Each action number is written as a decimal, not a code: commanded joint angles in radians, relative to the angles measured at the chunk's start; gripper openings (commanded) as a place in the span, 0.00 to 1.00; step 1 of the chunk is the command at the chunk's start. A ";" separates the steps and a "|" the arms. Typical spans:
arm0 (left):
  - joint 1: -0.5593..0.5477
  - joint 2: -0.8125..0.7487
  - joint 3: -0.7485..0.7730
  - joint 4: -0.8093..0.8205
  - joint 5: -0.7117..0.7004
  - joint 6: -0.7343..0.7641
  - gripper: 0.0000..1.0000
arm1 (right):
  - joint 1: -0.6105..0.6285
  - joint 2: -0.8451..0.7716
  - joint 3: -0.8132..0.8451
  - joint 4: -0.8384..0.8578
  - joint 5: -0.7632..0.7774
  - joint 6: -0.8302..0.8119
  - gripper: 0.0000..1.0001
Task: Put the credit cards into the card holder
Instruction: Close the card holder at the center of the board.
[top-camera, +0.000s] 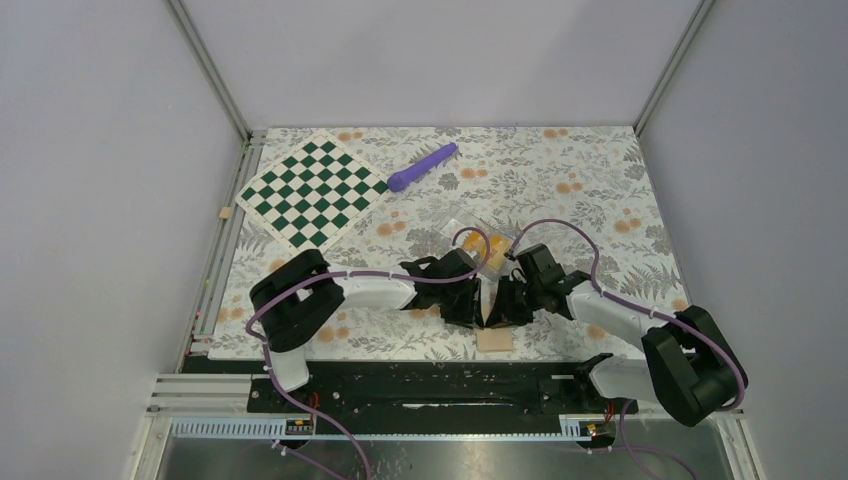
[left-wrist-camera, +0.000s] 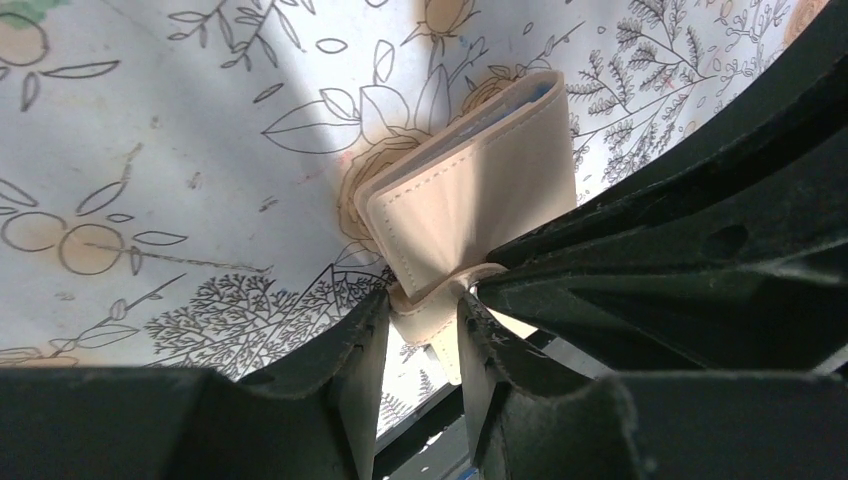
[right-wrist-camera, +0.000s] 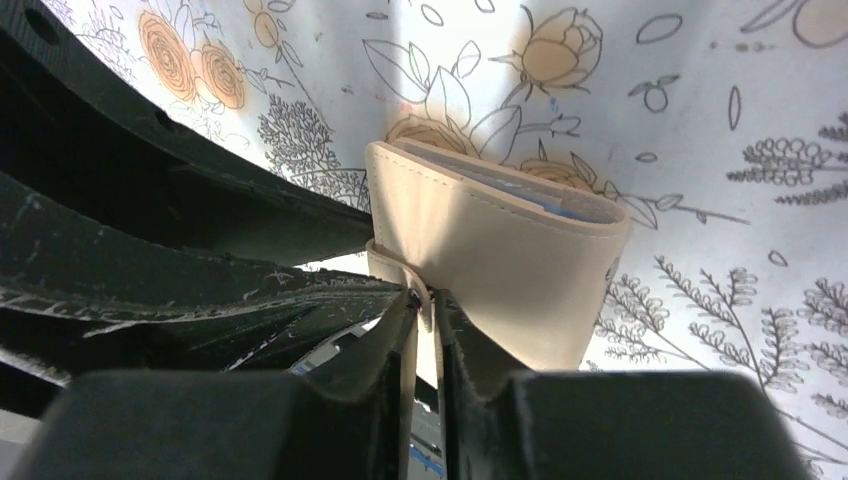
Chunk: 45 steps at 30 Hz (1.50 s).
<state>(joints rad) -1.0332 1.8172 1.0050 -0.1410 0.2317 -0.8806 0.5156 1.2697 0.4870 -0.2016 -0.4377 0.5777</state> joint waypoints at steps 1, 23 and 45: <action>-0.021 0.053 0.003 -0.009 -0.026 -0.005 0.32 | 0.010 -0.044 -0.009 -0.116 0.107 -0.048 0.26; -0.021 0.040 0.030 -0.028 -0.024 0.006 0.32 | 0.011 -0.162 0.053 -0.233 0.168 -0.078 0.47; -0.022 0.041 0.046 -0.049 -0.026 0.012 0.32 | 0.011 0.014 0.037 -0.156 0.164 -0.095 0.32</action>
<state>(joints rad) -1.0485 1.8366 1.0321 -0.1436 0.2317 -0.8886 0.5186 1.2316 0.5404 -0.4046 -0.3077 0.5026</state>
